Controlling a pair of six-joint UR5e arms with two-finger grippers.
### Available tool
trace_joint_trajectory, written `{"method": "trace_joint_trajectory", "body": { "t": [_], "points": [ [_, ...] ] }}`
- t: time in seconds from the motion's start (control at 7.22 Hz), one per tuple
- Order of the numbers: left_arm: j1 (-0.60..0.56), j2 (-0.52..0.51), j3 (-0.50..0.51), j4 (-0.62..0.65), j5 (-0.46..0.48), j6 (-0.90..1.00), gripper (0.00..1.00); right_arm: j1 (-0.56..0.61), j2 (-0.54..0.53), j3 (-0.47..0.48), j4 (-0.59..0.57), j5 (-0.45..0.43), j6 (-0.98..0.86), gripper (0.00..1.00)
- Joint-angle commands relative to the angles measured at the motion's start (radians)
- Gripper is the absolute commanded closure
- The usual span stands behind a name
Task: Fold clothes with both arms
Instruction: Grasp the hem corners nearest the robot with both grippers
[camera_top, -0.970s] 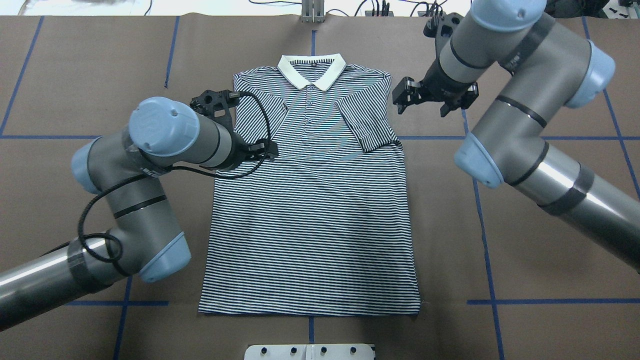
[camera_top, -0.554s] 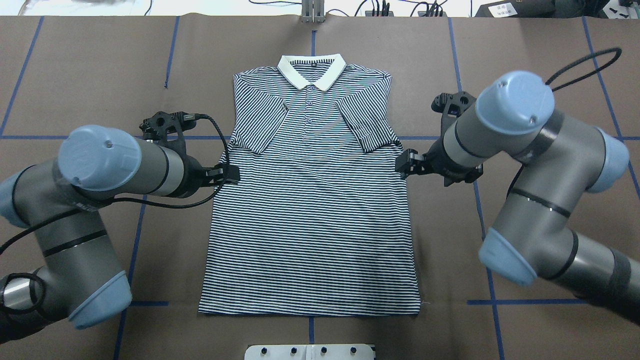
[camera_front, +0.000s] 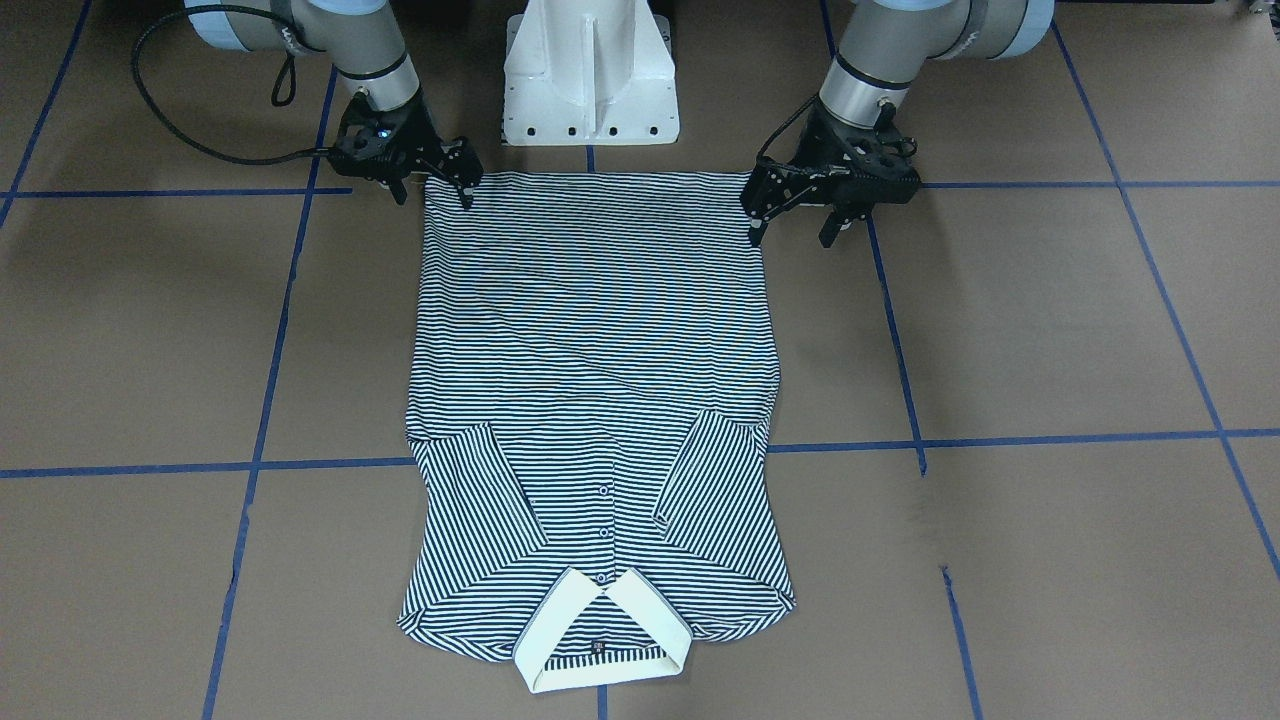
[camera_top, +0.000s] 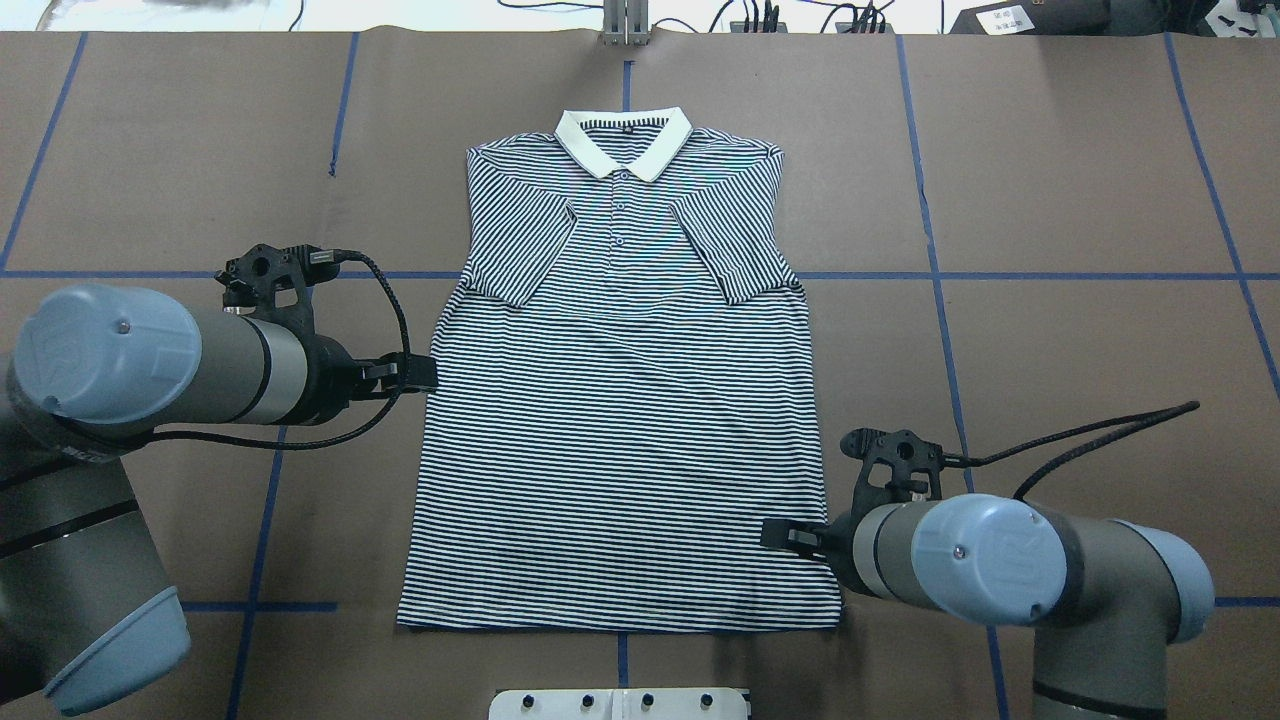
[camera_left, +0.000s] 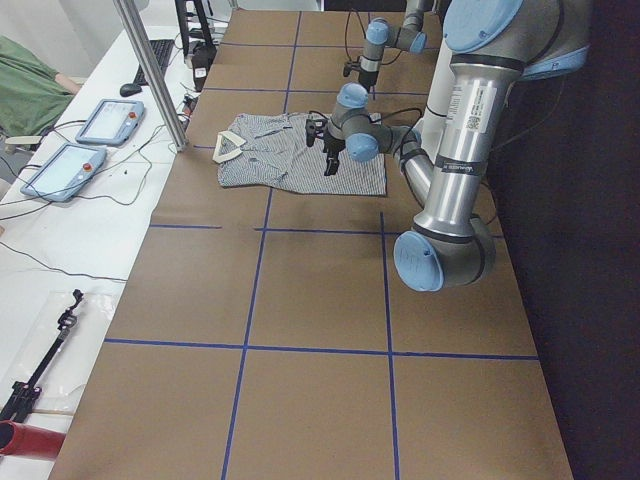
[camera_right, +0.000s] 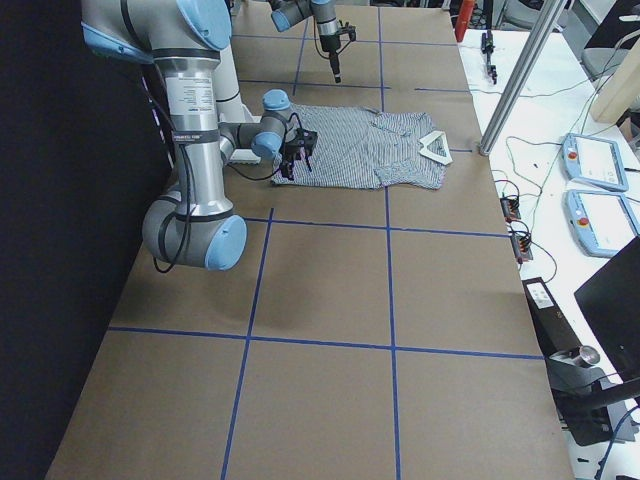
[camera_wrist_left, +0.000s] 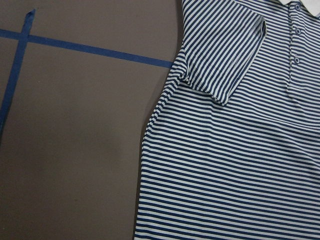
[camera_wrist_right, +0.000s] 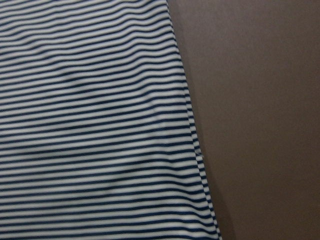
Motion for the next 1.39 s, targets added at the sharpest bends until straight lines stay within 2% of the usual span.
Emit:
{"method": "trace_joint_trajectory", "body": {
  "t": [0.0, 0.69, 0.83, 1.11, 1.25],
  "points": [
    [0.000, 0.000, -0.001, 0.001, -0.003, 0.001, 0.00, -0.077, -0.052, 0.004, 0.019, -0.071, 0.020, 0.00],
    [0.002, -0.004, 0.002, 0.001, -0.006, 0.002, 0.00, -0.114, -0.049, -0.012, -0.001, -0.065, 0.023, 0.01],
    [0.002, -0.005, 0.002, 0.001, -0.006, 0.002, 0.00, -0.114, -0.046, -0.012, -0.001, -0.063, 0.023, 0.12],
    [0.002, -0.005, 0.004, 0.001, -0.006, 0.002, 0.00, -0.113, -0.046, -0.012, -0.001, -0.059, 0.020, 0.84],
    [0.004, -0.006, 0.004, 0.001, -0.007, 0.002, 0.00, -0.113, -0.043, -0.010, -0.001, -0.057, 0.020, 1.00]
  ]
}}
